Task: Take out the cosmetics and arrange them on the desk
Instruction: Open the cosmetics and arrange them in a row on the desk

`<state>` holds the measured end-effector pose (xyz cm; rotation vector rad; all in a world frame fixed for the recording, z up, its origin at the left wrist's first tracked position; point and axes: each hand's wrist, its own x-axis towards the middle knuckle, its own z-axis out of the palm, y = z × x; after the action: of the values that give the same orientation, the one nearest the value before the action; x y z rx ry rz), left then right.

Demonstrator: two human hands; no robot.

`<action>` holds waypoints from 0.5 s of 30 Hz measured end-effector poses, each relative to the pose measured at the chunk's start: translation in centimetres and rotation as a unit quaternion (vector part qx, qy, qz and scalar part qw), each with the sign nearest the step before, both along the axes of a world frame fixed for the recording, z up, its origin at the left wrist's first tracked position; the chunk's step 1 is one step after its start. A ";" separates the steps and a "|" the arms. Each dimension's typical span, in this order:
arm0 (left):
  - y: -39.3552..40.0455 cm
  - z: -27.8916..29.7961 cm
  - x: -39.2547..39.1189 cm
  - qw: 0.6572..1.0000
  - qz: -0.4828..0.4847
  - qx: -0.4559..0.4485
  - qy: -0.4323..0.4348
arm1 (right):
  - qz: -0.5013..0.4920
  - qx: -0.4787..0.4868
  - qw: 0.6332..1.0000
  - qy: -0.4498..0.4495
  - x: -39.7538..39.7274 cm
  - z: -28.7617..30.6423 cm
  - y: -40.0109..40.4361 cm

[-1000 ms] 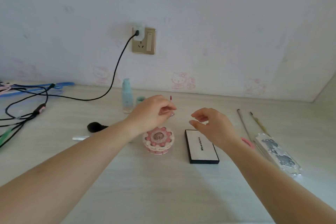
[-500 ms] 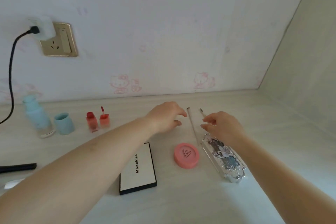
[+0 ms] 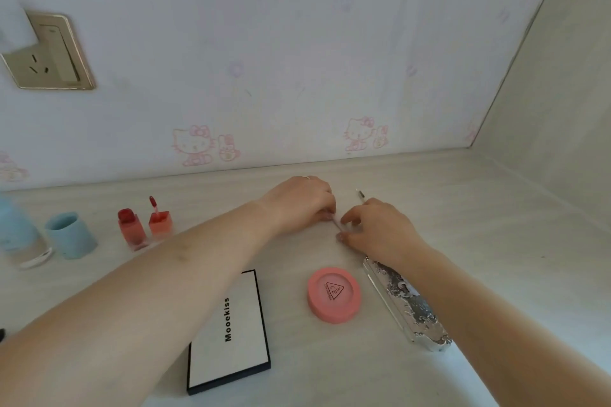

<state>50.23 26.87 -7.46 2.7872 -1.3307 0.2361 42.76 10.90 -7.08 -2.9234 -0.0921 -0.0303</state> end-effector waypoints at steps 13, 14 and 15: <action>3.0 0.2 -1.7 0.996 0.065 -0.064 0.022 | 0.027 -0.122 0.991 -0.039 0.6 0.9 3.3; 3.3 0.7 -2.2 0.994 0.073 -0.082 0.027 | 0.026 -0.089 0.995 -0.043 0.2 1.1 3.2; 3.9 1.3 -2.8 0.991 0.078 -0.101 0.030 | 0.028 -0.050 0.997 -0.050 -0.3 1.4 3.2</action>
<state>47.42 30.75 -6.16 2.7048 -1.0145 0.2742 42.46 14.08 -5.65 -3.0163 -0.1972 -0.1683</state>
